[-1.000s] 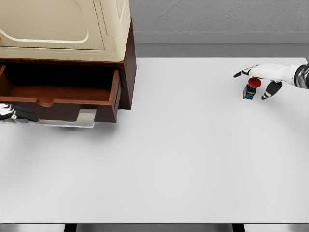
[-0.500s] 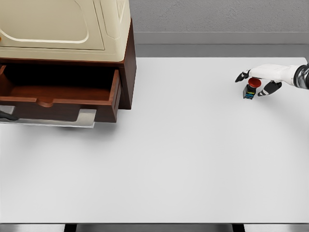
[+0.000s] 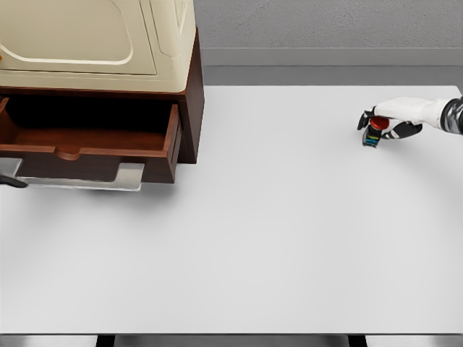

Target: Open the cabinet drawer with left arm, and place a switch into the drawer with right arm

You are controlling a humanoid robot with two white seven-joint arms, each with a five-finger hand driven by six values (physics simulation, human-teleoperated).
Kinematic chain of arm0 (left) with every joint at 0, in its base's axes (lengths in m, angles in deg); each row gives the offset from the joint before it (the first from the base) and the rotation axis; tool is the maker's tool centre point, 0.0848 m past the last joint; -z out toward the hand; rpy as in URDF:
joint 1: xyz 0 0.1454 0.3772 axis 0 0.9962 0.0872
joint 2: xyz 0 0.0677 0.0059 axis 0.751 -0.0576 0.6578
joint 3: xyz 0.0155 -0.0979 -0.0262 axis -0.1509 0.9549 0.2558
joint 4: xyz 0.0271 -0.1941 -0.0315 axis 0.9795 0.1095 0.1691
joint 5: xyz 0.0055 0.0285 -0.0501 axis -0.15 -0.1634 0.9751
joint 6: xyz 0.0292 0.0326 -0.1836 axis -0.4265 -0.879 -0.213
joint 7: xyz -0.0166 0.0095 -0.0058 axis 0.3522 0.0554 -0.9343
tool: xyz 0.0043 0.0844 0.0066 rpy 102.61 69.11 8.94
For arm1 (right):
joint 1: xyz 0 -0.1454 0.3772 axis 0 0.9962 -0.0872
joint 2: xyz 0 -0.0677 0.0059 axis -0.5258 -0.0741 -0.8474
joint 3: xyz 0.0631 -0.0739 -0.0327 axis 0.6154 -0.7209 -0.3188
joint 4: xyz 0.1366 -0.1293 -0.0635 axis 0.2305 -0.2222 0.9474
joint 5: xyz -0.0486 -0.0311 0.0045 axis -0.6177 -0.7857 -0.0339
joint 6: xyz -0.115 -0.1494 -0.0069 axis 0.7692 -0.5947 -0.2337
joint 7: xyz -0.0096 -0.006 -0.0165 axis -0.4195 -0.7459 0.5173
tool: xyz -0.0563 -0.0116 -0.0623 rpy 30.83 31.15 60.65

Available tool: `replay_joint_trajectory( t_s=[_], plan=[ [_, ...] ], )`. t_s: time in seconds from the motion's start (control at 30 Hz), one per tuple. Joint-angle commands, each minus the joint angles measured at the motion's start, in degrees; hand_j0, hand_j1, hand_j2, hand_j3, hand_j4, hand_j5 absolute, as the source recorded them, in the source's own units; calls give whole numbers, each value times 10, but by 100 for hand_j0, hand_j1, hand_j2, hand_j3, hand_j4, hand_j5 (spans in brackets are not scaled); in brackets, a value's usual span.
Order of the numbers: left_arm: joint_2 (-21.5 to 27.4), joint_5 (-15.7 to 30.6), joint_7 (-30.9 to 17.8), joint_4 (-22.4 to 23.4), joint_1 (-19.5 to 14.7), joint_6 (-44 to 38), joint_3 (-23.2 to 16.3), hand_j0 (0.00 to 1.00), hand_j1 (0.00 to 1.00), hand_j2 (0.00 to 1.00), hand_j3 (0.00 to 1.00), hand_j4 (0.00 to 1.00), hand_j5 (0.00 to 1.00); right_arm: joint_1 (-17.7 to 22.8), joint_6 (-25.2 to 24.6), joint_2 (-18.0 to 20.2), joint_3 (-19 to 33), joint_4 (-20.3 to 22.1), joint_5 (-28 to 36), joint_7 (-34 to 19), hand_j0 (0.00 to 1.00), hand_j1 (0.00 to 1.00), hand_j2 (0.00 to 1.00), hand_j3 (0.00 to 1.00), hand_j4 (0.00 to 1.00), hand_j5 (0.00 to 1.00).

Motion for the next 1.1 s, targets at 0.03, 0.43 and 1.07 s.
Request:
replay_joint_trajectory(
  t_s=[0.03, 0.43, 1.07],
  plan=[
    [0, 3, 0, 0, 1, -1, -41, 100, 100, 100, 100, 100, 100, 0, 0, 0, 0, -2, 1, -1, 57, 57, 57, 57, 57, 57],
    [-25, -73, 0, 0, 14, -1, -57, 100, 100, 100, 100, 100, 100, -11, 0, -8, 7, 1, 67, -1, 27, 27, 27, 27, 27, 27],
    [-128, -120, 0, 1, 14, -1, -56, 100, 100, 100, 100, 100, 100, -11, 0, -27, -3, 281, 80, -1, 17, 17, 17, 17, 17, 17]
  ],
)
